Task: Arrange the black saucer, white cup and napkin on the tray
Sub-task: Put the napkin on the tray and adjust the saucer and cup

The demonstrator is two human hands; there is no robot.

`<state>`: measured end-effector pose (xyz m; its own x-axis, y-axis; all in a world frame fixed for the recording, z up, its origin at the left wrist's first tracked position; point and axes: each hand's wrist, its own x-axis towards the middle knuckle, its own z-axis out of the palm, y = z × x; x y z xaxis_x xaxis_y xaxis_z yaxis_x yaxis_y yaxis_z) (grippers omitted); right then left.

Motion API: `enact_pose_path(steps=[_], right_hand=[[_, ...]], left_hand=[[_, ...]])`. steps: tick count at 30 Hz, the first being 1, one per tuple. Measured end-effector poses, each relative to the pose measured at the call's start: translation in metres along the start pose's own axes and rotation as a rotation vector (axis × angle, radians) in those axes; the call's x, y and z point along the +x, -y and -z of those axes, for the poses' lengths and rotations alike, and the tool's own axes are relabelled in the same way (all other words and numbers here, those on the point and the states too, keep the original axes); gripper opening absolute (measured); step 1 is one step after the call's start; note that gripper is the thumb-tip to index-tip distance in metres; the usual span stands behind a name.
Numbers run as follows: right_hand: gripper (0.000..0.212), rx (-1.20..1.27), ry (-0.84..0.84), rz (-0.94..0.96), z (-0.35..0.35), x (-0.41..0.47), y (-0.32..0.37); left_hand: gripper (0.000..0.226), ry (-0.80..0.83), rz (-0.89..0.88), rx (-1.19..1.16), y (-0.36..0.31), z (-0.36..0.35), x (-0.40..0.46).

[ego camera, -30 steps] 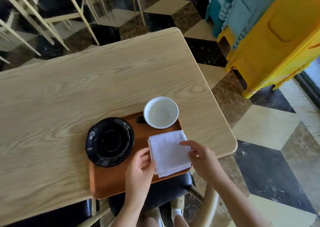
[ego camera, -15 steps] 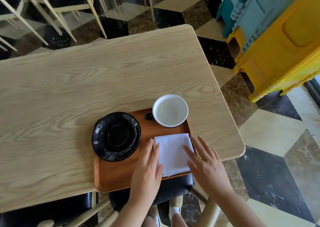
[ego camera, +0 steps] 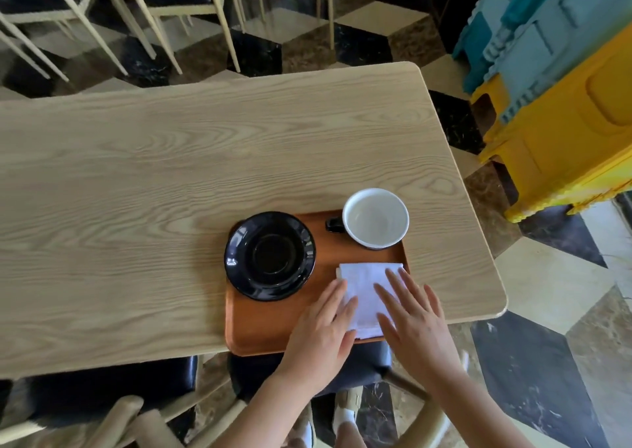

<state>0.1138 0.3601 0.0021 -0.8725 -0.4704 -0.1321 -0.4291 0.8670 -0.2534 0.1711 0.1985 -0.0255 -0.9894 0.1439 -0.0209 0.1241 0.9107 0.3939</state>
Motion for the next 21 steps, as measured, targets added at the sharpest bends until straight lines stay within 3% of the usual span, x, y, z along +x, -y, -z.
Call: enact_pose_path(steps=[4, 8, 15, 21], right_hand=[[0.035, 0.028, -0.069, 0.090, -0.008, 0.017, 0.036], [0.047, 0.062, -0.091, 0.204, -0.017, 0.033, 0.069], [0.033, 0.016, -0.182, 0.317, -0.026, 0.056, 0.092], [0.029, 0.014, -0.233, 0.342, -0.035, 0.053, 0.088]], left_hand=[[0.040, -0.093, 0.016, -0.047, 0.022, 0.021, -0.009], [0.035, -0.161, 0.064, -0.004, 0.060, 0.043, -0.024], [0.038, -0.032, 0.171, 0.183, 0.110, 0.063, -0.051], [0.042, -0.024, 0.152, 0.151, 0.111, 0.062, -0.057]])
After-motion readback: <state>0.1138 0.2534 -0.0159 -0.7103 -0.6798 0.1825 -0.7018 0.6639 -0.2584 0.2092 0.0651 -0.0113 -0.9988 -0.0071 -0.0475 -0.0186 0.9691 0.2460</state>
